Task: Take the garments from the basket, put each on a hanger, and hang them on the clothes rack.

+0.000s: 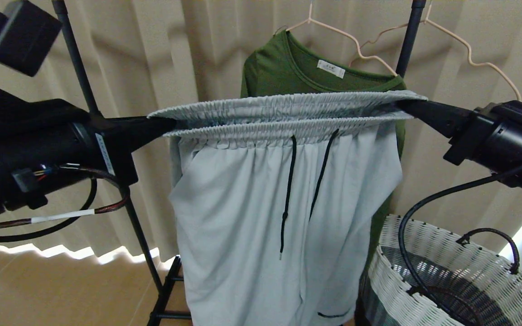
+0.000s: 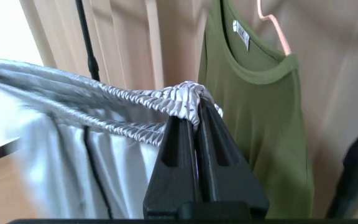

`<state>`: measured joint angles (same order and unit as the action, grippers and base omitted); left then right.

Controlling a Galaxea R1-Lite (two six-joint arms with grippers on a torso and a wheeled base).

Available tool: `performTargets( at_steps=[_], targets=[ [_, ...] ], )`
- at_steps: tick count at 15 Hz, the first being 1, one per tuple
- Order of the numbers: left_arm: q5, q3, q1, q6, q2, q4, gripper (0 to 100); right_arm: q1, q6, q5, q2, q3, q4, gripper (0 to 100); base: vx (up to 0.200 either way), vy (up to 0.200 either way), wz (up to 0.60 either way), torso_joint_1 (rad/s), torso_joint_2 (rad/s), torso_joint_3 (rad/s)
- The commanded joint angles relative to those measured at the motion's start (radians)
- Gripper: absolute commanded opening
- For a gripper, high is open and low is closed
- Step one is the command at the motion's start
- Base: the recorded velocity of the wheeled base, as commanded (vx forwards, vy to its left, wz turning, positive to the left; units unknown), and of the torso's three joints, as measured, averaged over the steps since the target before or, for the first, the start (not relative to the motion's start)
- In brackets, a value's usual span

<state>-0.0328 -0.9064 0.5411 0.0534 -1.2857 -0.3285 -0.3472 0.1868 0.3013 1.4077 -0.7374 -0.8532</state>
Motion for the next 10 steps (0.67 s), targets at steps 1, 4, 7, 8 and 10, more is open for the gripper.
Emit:
performTargets(
  at_steps=[1, 4, 7, 8, 10],
  targets=[
    [0.002, 0.001, -0.004, 0.0, -0.046, -0.001, 0, 0.001, -0.003, 0.001, -0.044, 0.02, 0.002, 0, 0.0, 0.0, 0.0, 0.0, 0.0, 0.0],
    [0.002, 0.003, -0.003, 0.005, -0.056, -0.004, 0, 0.001, -0.032, 0.001, -0.049, 0.039, 0.002, 0, 0.0, 0.0, 0.0, 0.0, 0.0, 0.0],
    [0.001, -0.002, -0.003, 0.0, -0.066, -0.07, 0, 0.001, -0.032, 0.001, -0.064, 0.033, 0.002, 0, 0.0, 0.0, 0.0, 0.0, 0.0, 0.0],
    [0.001, -0.008, -0.003, 0.002, -0.072, -0.095, 0, 0.001, -0.032, 0.001, -0.065, 0.035, 0.0, 0, 0.0, 0.0, 0.0, 0.0, 0.0, 0.0],
    [-0.001, -0.017, -0.003, 0.002, -0.073, -0.113, 0, 0.001, -0.035, 0.001, -0.067, 0.036, 0.0, 0, 0.0, 0.0, 0.0, 0.0, 0.0, 0.0]
  ],
)
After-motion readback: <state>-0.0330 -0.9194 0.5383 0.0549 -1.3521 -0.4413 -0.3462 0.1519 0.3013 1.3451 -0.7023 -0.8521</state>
